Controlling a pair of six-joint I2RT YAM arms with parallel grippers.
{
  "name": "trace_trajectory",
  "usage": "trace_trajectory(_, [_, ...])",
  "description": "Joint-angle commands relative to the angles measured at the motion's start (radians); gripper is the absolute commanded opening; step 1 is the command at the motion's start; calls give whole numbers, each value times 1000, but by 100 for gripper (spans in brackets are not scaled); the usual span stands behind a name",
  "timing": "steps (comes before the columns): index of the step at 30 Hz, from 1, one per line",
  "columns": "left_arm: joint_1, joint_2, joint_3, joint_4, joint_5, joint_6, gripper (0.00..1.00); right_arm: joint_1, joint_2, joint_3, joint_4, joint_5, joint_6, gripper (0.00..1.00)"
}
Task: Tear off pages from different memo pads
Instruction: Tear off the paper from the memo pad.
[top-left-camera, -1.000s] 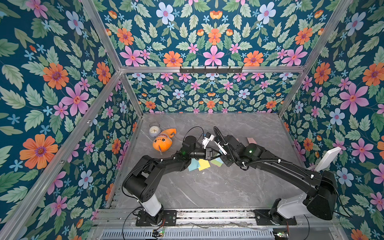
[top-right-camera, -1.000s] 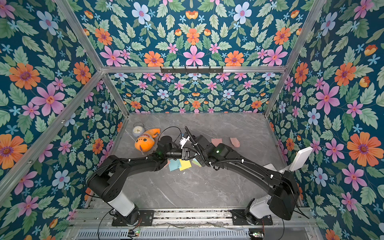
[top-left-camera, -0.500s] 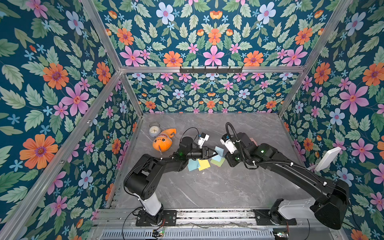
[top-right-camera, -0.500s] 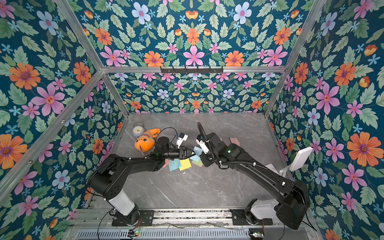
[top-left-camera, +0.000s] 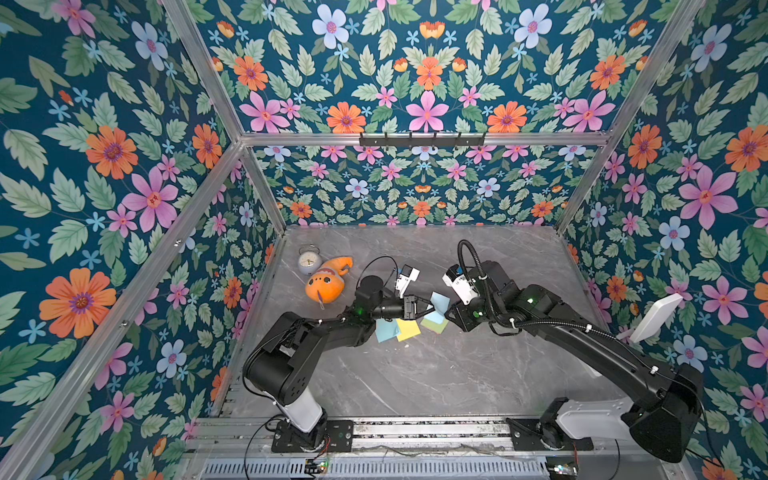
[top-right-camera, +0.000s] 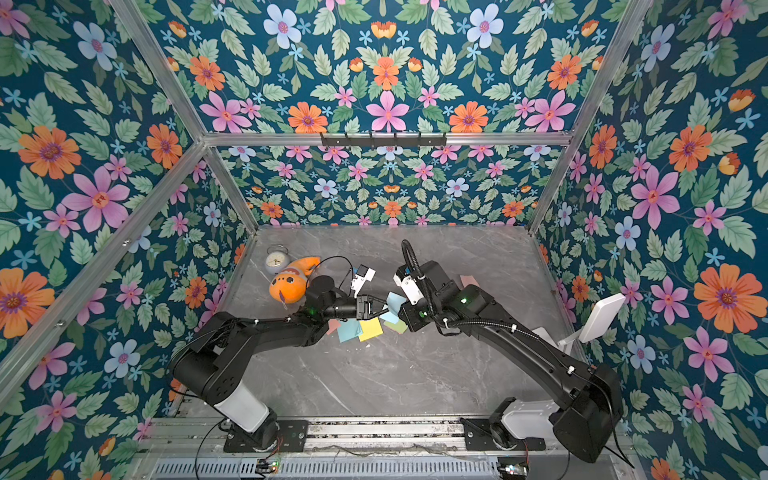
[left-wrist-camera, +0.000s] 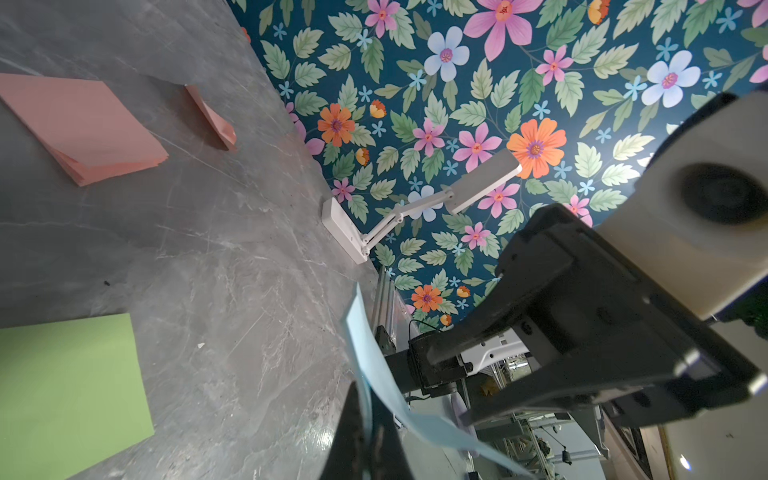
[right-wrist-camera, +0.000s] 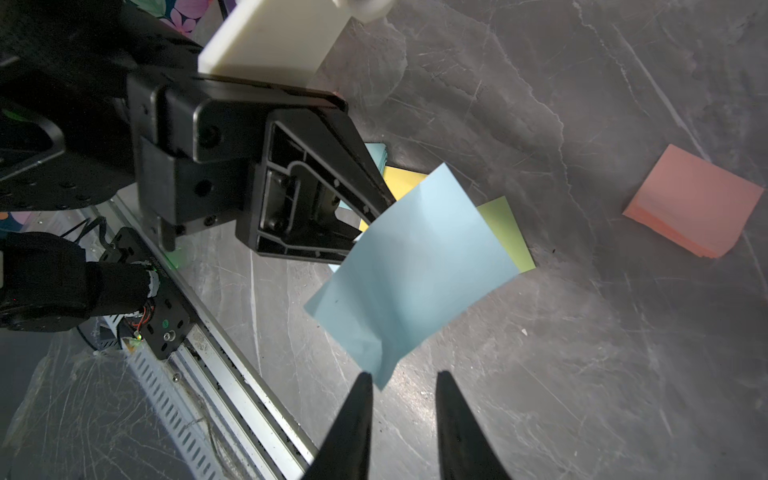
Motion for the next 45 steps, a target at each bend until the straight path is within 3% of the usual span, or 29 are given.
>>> trace_trajectory(1, [-2,-4,2,62,16,5,0,2,3,4,20,-10,-1,29])
trace_trajectory(16, [-13,-5,2,66,16,-2,0,64,55,44,6,74,-36,32])
trace_trajectory(21, [-9,10,51,-135,-23,73,0,139,72,69,-47,246,-104,41])
trace_trajectory(27, [-9,19,47,-109,-21,52,0,173,121,95,-68,365,-121,46])
trace_trajectory(34, [-10,10,39,-110,-20,54,0,173,163,128,-58,438,-121,35])
trace_trajectory(38, [-10,15,40,-115,-22,56,0,159,168,137,-46,416,-107,18])
trace_trajectory(41, [-9,12,37,-133,-24,67,0,114,143,126,-46,381,-81,7])
trace_trajectory(45, [-6,15,39,-169,-27,96,0,43,98,100,-54,356,-67,2])
